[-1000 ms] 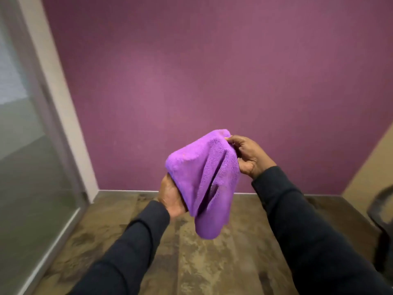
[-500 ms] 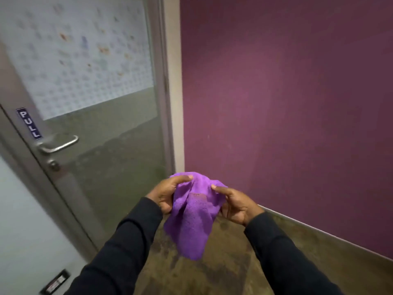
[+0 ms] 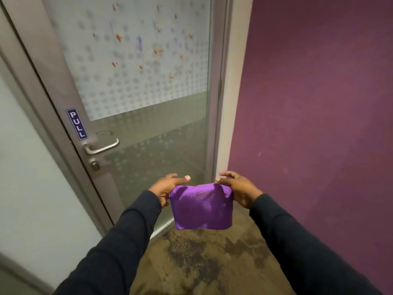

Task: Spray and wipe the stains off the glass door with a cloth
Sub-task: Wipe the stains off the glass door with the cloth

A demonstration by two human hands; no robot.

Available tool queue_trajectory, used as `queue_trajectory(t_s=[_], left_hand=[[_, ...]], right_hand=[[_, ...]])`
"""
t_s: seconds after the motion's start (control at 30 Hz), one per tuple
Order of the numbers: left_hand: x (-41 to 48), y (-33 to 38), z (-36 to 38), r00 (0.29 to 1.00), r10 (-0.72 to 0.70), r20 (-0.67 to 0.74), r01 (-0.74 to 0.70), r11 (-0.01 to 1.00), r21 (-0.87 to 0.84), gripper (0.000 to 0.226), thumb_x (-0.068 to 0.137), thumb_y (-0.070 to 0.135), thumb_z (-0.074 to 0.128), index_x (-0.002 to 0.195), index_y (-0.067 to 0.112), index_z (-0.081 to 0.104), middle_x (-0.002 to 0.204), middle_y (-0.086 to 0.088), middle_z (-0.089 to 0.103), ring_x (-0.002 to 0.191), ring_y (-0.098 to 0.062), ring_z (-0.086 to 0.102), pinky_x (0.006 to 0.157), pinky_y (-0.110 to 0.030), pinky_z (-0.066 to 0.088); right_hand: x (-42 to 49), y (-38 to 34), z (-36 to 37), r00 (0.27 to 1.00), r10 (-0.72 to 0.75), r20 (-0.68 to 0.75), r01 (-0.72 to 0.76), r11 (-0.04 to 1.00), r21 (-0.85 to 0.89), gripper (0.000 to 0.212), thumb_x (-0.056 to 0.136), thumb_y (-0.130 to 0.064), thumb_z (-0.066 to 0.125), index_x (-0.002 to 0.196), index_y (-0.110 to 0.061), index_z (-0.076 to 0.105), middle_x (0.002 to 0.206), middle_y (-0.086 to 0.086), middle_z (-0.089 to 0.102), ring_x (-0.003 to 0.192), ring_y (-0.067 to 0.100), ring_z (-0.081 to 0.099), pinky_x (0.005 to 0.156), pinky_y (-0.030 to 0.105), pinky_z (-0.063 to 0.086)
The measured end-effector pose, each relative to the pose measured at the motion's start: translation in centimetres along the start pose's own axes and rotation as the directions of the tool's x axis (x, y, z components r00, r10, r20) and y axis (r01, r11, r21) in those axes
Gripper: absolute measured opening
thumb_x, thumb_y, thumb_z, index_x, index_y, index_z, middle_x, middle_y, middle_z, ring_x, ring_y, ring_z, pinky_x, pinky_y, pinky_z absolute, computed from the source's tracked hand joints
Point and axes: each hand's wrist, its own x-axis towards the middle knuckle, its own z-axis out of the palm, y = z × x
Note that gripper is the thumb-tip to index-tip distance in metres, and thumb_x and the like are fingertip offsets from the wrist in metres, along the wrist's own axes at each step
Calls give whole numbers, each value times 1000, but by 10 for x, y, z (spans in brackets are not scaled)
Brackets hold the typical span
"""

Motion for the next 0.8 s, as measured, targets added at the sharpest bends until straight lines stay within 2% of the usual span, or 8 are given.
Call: queue_trajectory(t_s=[0.1, 0.2, 0.27, 0.3, 0.5, 0.6, 0.7, 0.8], left_hand=[[29, 15, -15, 990, 76, 120, -84, 995, 62, 44, 87, 5, 73, 128, 9, 58, 110, -16, 65, 60, -10, 67, 48, -17, 49], [65, 30, -33, 976, 155, 151, -194, 938, 287, 49, 74, 9, 85, 119, 10, 65, 113, -14, 61, 88, -18, 63, 80, -28, 55], [91, 43, -44, 969, 195, 154, -245, 857, 454, 52, 73, 11, 87, 120, 9, 64, 111, -7, 61, 97, -17, 59, 92, -28, 49], [106, 51, -49, 964, 215, 158, -266, 789, 553, 51, 75, 11, 85, 121, 7, 64, 111, -4, 61, 98, -16, 57, 92, -25, 47], [191, 98, -84, 942, 332, 45, -190, 419, 888, 36, 82, 21, 76, 115, 11, 67, 118, -9, 67, 111, -29, 61, 86, -28, 45], [225, 121, -103, 918, 395, 20, -184, 381, 906, 34, 83, 26, 76, 112, 9, 71, 116, -15, 64, 110, -31, 61, 80, -26, 42], [246, 138, -118, 895, 445, 11, -196, 370, 908, 36, 83, 30, 76, 113, 12, 70, 120, -12, 53, 113, -29, 55, 91, -27, 42], [264, 150, -127, 870, 493, -19, -202, 392, 898, 27, 84, 29, 72, 105, 12, 71, 116, -9, 58, 108, -28, 58, 88, -29, 46]], right_hand=[[36, -26, 11, 981, -78, 180, 148, 898, -415, 29, 84, -10, 79, 112, -11, 69, 104, 7, 70, 87, 15, 63, 78, 28, 53], [74, -58, 30, 947, -72, 313, 309, 466, -829, 39, 84, -18, 78, 121, -11, 69, 115, 7, 72, 103, 22, 66, 91, 32, 53], [99, -76, 43, 932, -115, 343, 359, 197, -912, 37, 87, -20, 70, 123, -13, 68, 118, 8, 71, 108, 27, 65, 83, 27, 47], [113, -84, 50, 927, -137, 350, 367, 133, -921, 33, 88, -19, 66, 121, -13, 70, 117, 10, 71, 105, 29, 64, 78, 25, 44], [200, -133, 81, 908, -250, 337, 371, 107, -922, 24, 86, -12, 58, 103, -11, 74, 102, 13, 73, 88, 29, 61, 70, 24, 36], [239, -150, 92, 888, -303, 345, 399, 137, -907, 17, 82, -13, 60, 91, -11, 74, 93, 14, 73, 87, 31, 65, 67, 26, 38], [272, -161, 96, 889, -311, 336, 408, 205, -890, 13, 81, -14, 62, 85, -14, 74, 87, 10, 74, 85, 25, 67, 68, 26, 45], [299, -174, 98, 878, -330, 347, 436, 249, -865, 12, 83, -14, 64, 81, -20, 74, 82, 2, 73, 82, 16, 65, 68, 25, 45]])
